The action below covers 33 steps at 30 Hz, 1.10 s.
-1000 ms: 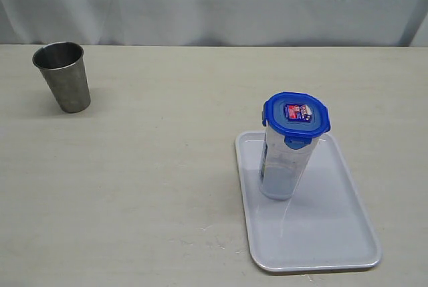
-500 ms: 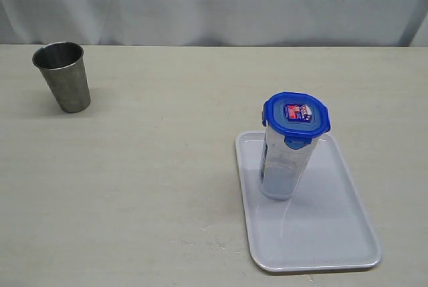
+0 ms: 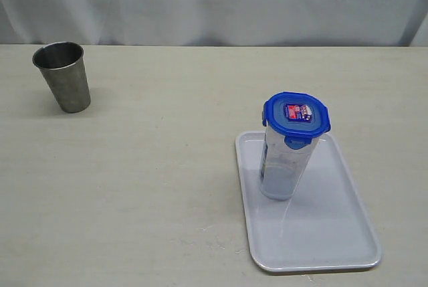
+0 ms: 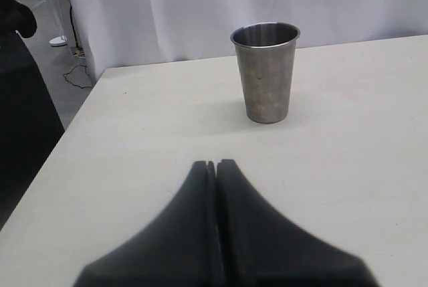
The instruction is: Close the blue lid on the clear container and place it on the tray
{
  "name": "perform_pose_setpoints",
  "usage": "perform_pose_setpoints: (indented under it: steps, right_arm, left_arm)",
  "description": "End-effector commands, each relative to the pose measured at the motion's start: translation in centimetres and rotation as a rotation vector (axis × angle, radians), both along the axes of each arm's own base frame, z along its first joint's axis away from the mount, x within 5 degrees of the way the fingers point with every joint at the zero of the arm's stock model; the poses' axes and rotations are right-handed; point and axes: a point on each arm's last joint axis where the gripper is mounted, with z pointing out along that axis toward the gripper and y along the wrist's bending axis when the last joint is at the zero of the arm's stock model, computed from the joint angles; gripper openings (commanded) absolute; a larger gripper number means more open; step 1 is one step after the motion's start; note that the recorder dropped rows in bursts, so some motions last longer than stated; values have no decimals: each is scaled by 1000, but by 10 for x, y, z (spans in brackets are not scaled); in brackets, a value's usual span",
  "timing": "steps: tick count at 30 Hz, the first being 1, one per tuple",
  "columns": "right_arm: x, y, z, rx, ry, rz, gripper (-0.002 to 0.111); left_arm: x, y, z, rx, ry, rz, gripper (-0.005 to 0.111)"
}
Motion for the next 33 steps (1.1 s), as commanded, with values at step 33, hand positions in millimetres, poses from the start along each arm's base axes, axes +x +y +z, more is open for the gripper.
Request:
perform_pose_setpoints:
  steps: [33]
  right_arm:
    - [-3,-3,-26,-23,282,-26,4]
  left_arm:
    - [0,0,0,-2,-6,2,0]
